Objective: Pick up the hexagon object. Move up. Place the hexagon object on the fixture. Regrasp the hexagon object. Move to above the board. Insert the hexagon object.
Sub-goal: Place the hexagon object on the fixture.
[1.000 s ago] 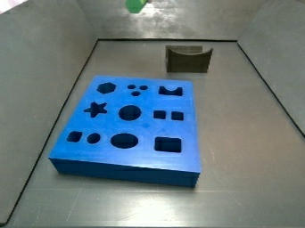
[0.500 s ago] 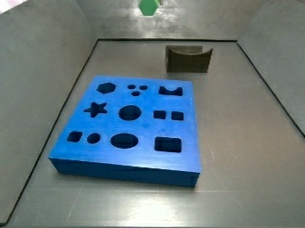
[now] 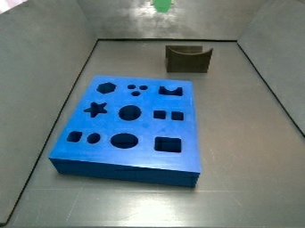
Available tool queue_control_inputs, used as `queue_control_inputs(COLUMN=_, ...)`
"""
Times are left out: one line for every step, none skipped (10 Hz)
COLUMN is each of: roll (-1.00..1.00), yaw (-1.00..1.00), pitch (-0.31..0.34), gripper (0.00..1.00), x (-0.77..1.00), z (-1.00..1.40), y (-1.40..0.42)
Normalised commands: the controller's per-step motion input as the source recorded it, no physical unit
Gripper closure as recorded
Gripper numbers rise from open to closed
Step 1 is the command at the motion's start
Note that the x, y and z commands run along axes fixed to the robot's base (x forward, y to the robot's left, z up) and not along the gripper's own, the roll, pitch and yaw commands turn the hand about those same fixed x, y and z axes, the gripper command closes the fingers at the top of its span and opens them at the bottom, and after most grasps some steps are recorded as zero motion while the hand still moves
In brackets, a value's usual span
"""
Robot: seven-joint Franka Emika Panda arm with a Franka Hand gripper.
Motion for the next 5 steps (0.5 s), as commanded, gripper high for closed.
queue_control_inputs(roll=-1.00, yaw=0.12, pitch=0.242, gripper=1.00, x=1.00, z=-0.02, y=0.47)
queue_control_inputs(roll=-1.00, yaw=0.07, pitch=0.266, gripper=1.00, x=1.00, z=-0.02, y=0.34)
queue_control_inputs(roll=-0.80, yaw=0.00, pitch=0.242, gripper=1.00, x=1.00, z=-0.01, y=0.27)
queue_control_inputs(roll=-0.63, yaw=-0.05, pitch=0.210, gripper=1.00, x=0.91, z=-0.01, y=0.19)
queue_control_inputs(roll=-0.51, yaw=-0.07, pitch=0.185, gripper=1.00, x=0.84, z=-0.01, y=0.15)
